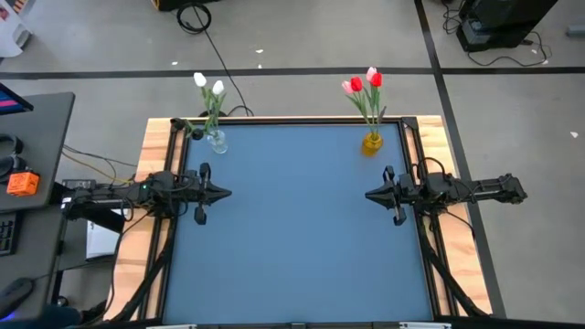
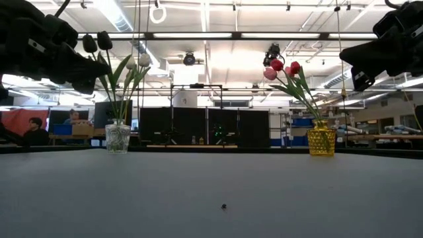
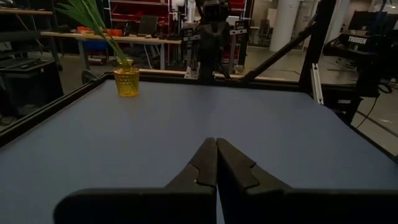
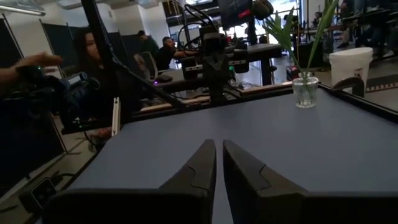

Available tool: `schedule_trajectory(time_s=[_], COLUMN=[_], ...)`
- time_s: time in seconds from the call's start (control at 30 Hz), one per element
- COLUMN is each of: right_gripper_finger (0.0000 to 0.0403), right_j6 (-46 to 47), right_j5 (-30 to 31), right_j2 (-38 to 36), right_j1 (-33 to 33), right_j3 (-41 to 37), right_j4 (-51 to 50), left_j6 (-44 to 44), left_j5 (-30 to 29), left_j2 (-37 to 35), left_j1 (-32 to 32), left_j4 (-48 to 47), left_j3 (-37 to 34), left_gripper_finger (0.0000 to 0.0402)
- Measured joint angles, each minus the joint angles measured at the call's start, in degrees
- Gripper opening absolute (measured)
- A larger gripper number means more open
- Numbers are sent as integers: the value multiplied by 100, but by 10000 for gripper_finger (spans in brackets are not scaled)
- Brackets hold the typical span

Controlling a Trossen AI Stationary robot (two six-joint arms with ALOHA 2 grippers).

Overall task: Sort flowers into vase by color
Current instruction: Return to Home Position

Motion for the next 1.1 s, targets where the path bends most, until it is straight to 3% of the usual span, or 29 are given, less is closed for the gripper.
schedule_trajectory(time_s=[0.4,1.1], right_gripper_finger=[40,39], right_j6=[6,4], right_j5=[-7,-3], right_j2=[-63,-64], right_j1=[21,17], right_j3=[0,2], right_j4=[-29,-13], left_j6=[0,-4], left_j5=[28,-4], left_j2=[-413,-402], left_j1=[17,-11], left_j4=[109,460], left_j3=[-17,-20], left_gripper_finger=[5,5])
